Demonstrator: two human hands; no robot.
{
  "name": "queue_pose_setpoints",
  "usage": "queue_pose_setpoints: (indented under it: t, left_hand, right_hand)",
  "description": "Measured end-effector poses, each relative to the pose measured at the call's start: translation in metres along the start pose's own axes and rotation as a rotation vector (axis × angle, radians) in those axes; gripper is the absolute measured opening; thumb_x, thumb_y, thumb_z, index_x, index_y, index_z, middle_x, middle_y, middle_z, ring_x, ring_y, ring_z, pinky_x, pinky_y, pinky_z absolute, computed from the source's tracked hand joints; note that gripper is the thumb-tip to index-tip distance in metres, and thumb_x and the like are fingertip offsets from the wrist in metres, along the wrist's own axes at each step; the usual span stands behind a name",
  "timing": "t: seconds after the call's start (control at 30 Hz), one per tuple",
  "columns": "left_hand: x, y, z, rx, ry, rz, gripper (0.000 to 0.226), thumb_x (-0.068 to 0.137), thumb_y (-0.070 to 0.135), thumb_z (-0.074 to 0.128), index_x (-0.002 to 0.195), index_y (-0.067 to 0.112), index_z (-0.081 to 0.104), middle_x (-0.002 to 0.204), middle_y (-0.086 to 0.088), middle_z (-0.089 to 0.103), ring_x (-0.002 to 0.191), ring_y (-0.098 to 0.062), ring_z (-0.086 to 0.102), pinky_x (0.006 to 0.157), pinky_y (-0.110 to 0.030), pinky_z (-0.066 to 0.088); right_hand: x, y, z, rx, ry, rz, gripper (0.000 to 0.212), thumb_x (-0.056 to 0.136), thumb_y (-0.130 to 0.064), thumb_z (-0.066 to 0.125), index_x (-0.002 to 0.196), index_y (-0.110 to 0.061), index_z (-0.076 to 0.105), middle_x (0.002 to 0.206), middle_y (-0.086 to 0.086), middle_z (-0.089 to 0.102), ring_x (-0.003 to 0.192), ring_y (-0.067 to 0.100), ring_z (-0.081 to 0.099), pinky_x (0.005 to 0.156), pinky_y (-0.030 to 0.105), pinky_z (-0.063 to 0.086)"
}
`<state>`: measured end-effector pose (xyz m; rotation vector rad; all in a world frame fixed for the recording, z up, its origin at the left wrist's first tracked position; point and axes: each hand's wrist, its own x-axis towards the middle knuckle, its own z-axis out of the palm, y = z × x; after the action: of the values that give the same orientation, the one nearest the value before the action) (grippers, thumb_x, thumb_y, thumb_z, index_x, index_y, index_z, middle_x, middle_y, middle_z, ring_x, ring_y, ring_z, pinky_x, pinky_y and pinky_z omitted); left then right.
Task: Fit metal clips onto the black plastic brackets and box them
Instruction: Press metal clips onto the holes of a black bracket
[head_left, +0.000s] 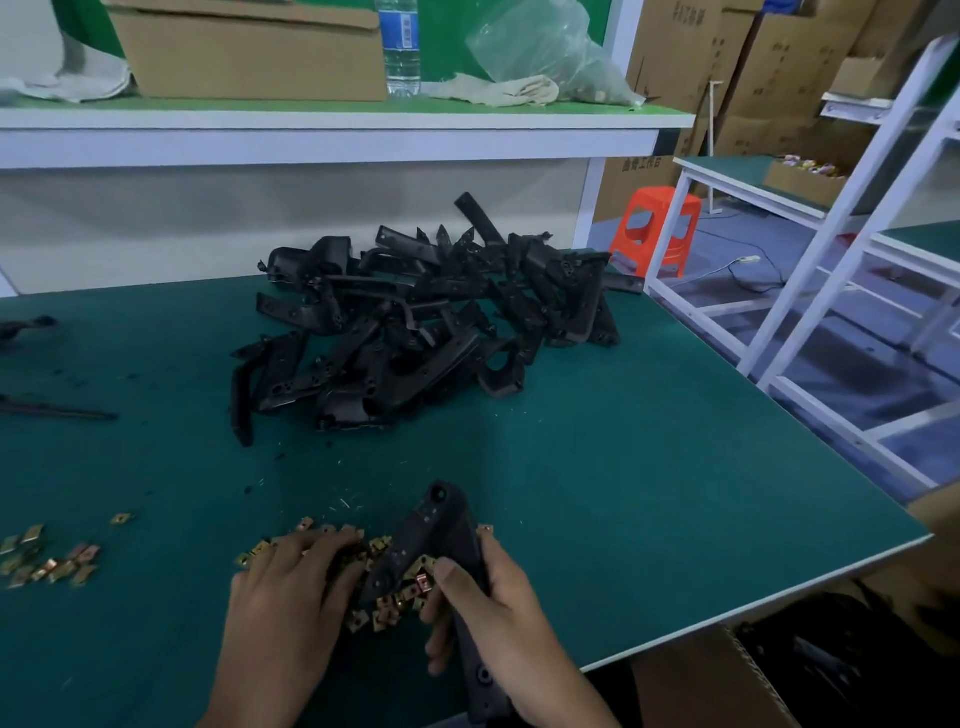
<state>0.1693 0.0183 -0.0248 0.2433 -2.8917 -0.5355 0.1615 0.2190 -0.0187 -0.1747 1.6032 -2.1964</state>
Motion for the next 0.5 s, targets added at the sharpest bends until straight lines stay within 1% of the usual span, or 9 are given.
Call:
queue_pose_setpoints:
  t: [0.07, 0.13, 0.23, 0.3, 0.37, 0.4, 0.5]
  left_hand:
    - [0.004, 0.001, -0.005, -0.029, -0.002, 0.014, 0.031, 0.078, 0.017, 0.086, 0.108, 0.021, 0.078, 0.104, -0.006, 0.072, 0.094, -0.035, 0.067, 0.080, -0.047, 0.047]
    - [0.006, 0.000, -0.009, -0.119, 0.008, -0.003, 0.028, 0.079, 0.015, 0.085, 0.106, 0.021, 0.077, 0.102, -0.003, 0.070, 0.092, -0.030, 0.066, 0.082, -0.046, 0.050]
    - [0.009, -0.001, -0.014, -0.290, 0.015, -0.047, 0.024, 0.082, 0.012, 0.081, 0.103, 0.023, 0.075, 0.092, 0.008, 0.066, 0.082, -0.015, 0.064, 0.073, -0.037, 0.051]
    - [0.011, -0.003, -0.015, -0.349, 0.012, -0.081, 0.022, 0.083, 0.012, 0.080, 0.100, 0.025, 0.075, 0.087, 0.012, 0.068, 0.078, -0.010, 0.065, 0.072, -0.036, 0.054]
    - [0.013, -0.004, -0.016, -0.383, 0.021, -0.119, 0.021, 0.082, 0.012, 0.081, 0.094, 0.028, 0.075, 0.084, 0.013, 0.071, 0.076, -0.006, 0.067, 0.074, -0.035, 0.056]
    - [0.013, -0.005, -0.017, -0.402, 0.031, -0.137, 0.021, 0.081, 0.014, 0.082, 0.090, 0.031, 0.074, 0.082, 0.015, 0.072, 0.076, -0.004, 0.068, 0.074, -0.032, 0.056]
    - [0.012, -0.010, -0.021, -0.462, 0.061, -0.182, 0.025, 0.081, 0.025, 0.084, 0.082, 0.043, 0.067, 0.073, 0.026, 0.069, 0.071, 0.007, 0.066, 0.067, -0.023, 0.052]
  right_hand:
    - [0.001, 0.002, 0.000, -0.015, -0.005, 0.004, 0.014, 0.100, -0.038, 0.061, 0.113, -0.041, 0.064, 0.085, 0.010, 0.066, 0.062, 0.025, 0.060, 0.057, 0.037, 0.055]
    - [0.003, 0.003, 0.002, -0.026, -0.008, 0.004, 0.014, 0.101, -0.037, 0.061, 0.115, -0.039, 0.064, 0.085, 0.009, 0.066, 0.061, 0.024, 0.059, 0.055, 0.036, 0.055]
    - [0.007, 0.006, 0.009, -0.034, -0.014, 0.009, 0.021, 0.098, -0.041, 0.063, 0.118, -0.035, 0.061, 0.083, 0.008, 0.067, 0.059, 0.024, 0.060, 0.053, 0.034, 0.054]
    - [0.009, 0.008, 0.013, -0.062, -0.021, 0.015, 0.024, 0.096, -0.044, 0.064, 0.119, -0.038, 0.061, 0.081, 0.006, 0.067, 0.059, 0.023, 0.060, 0.053, 0.034, 0.054]
    - [0.011, 0.010, 0.015, -0.089, -0.017, 0.007, 0.019, 0.098, -0.041, 0.062, 0.117, -0.042, 0.061, 0.080, 0.006, 0.067, 0.059, 0.023, 0.059, 0.053, 0.034, 0.054]
    - [0.011, 0.011, 0.015, -0.092, -0.006, 0.003, 0.018, 0.099, -0.039, 0.061, 0.117, -0.041, 0.061, 0.080, 0.006, 0.067, 0.058, 0.023, 0.059, 0.052, 0.034, 0.053]
    - [0.009, 0.012, 0.012, -0.085, 0.027, -0.005, 0.023, 0.100, -0.034, 0.061, 0.123, -0.030, 0.058, 0.079, 0.009, 0.066, 0.057, 0.024, 0.059, 0.052, 0.035, 0.053]
